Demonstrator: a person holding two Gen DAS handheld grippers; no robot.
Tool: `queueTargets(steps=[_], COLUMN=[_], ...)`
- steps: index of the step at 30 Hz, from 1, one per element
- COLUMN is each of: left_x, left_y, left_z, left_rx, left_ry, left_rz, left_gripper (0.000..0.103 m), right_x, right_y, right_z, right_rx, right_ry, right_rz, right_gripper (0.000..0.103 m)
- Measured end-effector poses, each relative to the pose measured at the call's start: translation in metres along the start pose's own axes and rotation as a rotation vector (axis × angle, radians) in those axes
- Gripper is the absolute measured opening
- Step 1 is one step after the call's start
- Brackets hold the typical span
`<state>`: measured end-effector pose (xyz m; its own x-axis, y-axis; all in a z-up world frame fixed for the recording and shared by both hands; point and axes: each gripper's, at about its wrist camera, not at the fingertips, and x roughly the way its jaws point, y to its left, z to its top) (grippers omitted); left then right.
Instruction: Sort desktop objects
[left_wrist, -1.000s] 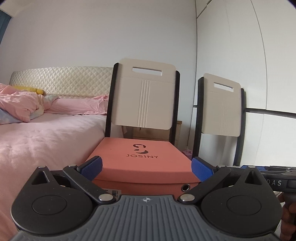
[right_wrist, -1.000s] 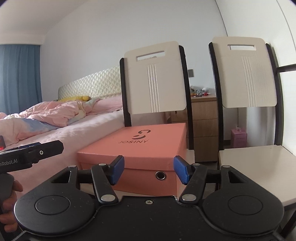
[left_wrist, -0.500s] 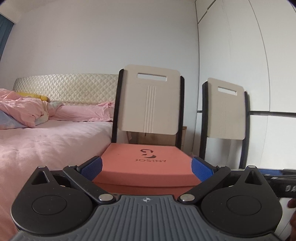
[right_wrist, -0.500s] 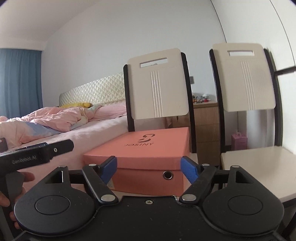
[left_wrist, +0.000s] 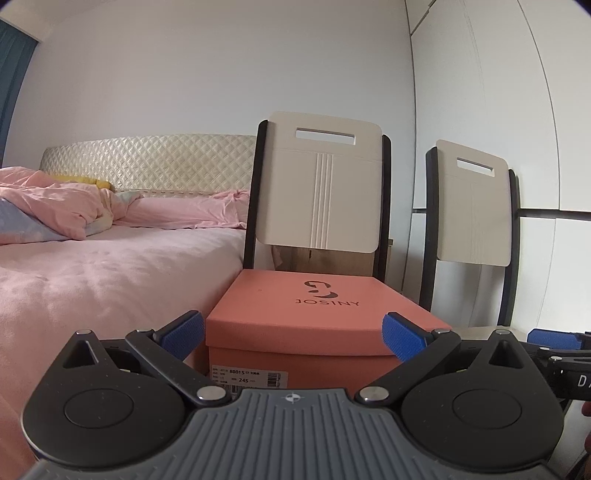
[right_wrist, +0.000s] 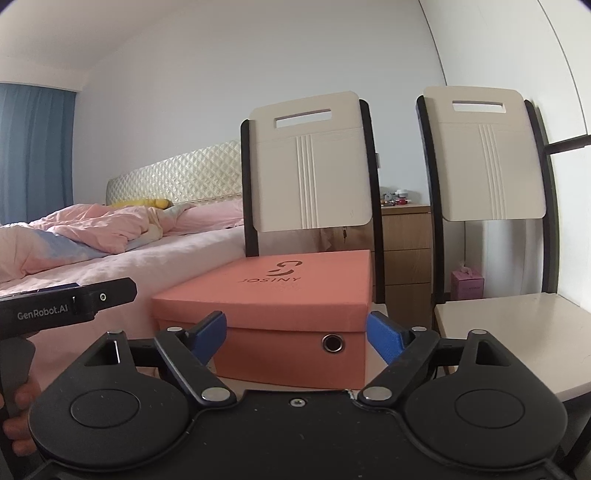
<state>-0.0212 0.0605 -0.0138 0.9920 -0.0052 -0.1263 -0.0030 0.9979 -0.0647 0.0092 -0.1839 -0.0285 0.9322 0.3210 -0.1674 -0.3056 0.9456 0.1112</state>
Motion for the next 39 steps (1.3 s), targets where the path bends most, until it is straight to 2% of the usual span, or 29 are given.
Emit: queueTargets(steps=[5,14,39], left_x=[-0.0006,-0.0002,-0.0011], left_y=[-0.0021,-0.004,-0.0084], left_z=[-0.0026,-0.004,-0.0062], left_rx=[0.01,0.029,0.042], left_ry=[0.004,0.005,-0.002], left_rz=[0.007,0.012,0.03], left_gripper=[0.103,0.103,0.103], right_x=[0.0029,0.0023,0.0005], right_y=[0.0024,-0.0003,-0.0025], right_z=[-0.002,-0.0027,-0.0026], right_rx=[0.011,0.013,-0.007], right_ry=[0.012,-0.001,0.007], right_rz=[-0.003,-0.042,-0.067], right_gripper=[0.085,0.102,0.102])
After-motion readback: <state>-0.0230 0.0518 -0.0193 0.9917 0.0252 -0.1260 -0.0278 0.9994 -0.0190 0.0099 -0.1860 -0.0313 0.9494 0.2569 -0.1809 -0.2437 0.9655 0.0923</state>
